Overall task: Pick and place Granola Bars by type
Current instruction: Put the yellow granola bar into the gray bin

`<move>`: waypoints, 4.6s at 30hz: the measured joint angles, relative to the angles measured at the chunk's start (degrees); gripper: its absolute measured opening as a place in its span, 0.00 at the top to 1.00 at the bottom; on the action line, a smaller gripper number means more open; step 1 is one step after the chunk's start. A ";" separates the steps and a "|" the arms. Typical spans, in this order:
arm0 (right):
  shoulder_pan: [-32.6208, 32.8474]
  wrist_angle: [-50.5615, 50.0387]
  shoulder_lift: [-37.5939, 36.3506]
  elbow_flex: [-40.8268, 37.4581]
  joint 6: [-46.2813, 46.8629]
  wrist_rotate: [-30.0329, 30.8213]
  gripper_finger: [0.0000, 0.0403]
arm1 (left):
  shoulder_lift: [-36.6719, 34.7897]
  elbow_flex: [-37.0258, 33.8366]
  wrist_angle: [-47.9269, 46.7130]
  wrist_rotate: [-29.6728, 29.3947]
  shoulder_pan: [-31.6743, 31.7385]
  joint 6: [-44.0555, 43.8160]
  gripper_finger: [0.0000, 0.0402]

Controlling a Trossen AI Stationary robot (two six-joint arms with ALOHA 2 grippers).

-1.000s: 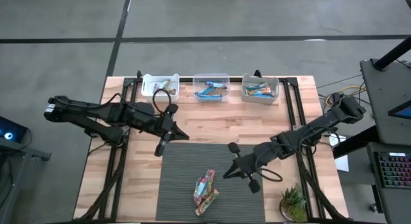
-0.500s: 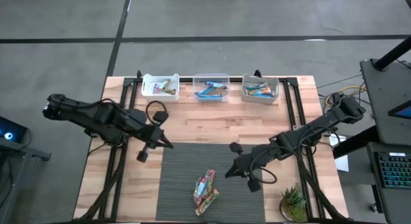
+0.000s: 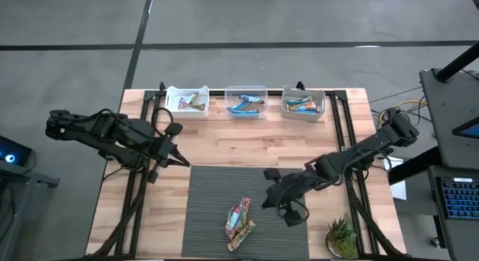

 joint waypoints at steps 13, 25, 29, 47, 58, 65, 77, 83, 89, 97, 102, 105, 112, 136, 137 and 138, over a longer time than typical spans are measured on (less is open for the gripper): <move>1.61 -13.63 15.52 18.13 -2.88 -7.38 0.78 | 0.33 -0.09 -0.67 -0.13 0.00 0.21 1.00; 2.29 -15.30 19.16 20.75 -0.23 -3.76 0.42 | 0.26 -0.16 -0.68 -0.17 0.00 0.04 1.00; 2.56 -15.04 20.26 19.30 0.16 -3.77 0.38 | 0.36 -0.40 -0.71 -0.17 0.00 0.02 1.00; 3.50 -10.50 31.83 18.84 1.16 -3.91 0.41 | 0.37 -0.42 -2.26 -0.17 0.02 -0.63 1.00; 3.50 -9.98 34.56 18.84 0.79 -0.51 0.43 | 0.37 -0.44 -3.61 -0.17 0.02 -0.63 1.00; 3.53 -9.14 34.40 18.84 0.34 2.27 0.43 | 0.37 -0.46 -3.62 -0.17 0.02 -0.63 1.00; 4.17 -8.65 34.63 18.84 -2.70 3.59 0.43 | 0.37 -0.46 -3.70 -0.71 0.04 -0.82 1.00; 4.21 -8.31 34.76 18.85 -3.92 5.56 0.43 | 0.37 -0.46 -3.74 -1.09 0.04 -1.92 1.00; 5.22 -7.67 34.76 18.86 -4.71 6.24 0.44 | 0.37 -0.46 -3.88 -1.18 0.04 -2.25 1.00; 6.05 -7.67 34.76 18.86 -7.25 9.43 0.44 | 0.37 -0.46 -3.90 -2.91 0.04 -2.30 1.00; 6.03 -7.67 34.78 18.84 -7.56 11.43 0.44 | 0.37 -0.46 -3.92 -3.19 0.04 -2.34 1.00; 6.05 -7.67 34.78 18.84 -8.70 11.69 0.45 | 0.37 -0.46 -3.92 -3.19 0.04 -2.38 1.00; 6.23 -7.67 34.77 18.74 -8.63 11.70 0.48 | 0.37 -0.46 -3.92 -3.19 0.04 -2.62 1.00; 7.02 -4.19 34.78 15.76 -8.49 11.10 0.49 | 0.40 -0.46 -3.90 -3.21 0.04 -3.24 1.00; 7.02 -4.17 34.78 15.68 -8.49 11.10 0.49 | 0.40 -0.46 -3.90 -3.21 0.04 -3.24 1.00; 7.02 -4.14 34.78 15.67 -8.49 11.10 0.49 | 0.40 -0.46 -3.92 -3.20 0.04 -3.25 1.00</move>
